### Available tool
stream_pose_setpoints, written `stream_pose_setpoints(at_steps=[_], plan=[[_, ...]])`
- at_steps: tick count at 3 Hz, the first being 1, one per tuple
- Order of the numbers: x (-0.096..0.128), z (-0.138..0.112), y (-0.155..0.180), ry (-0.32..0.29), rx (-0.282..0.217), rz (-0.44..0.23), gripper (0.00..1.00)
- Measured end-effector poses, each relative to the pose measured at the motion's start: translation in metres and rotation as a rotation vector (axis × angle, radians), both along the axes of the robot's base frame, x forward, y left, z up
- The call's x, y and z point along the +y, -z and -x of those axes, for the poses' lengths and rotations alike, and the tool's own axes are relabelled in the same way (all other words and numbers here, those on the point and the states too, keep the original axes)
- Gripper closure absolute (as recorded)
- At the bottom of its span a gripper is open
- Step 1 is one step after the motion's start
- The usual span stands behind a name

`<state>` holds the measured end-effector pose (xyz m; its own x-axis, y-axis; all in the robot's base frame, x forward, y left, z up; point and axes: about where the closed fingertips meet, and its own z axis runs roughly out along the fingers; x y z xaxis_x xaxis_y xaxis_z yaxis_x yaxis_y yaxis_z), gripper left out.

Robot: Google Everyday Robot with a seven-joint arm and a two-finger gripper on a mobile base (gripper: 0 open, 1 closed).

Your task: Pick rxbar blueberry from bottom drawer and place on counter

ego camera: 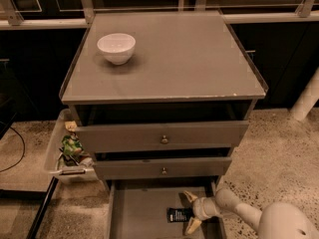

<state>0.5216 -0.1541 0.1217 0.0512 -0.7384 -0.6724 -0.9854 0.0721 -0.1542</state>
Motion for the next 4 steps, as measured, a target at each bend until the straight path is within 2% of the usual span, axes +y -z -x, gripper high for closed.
stream_pose_setpoints(at_steps=[1,4], plan=[[-0.0002,-0.0002,0.0001,0.0,0.0,0.0,0.18],[-0.0001,-0.0001,0.0002,0.0,0.0,0.0,0.87]])
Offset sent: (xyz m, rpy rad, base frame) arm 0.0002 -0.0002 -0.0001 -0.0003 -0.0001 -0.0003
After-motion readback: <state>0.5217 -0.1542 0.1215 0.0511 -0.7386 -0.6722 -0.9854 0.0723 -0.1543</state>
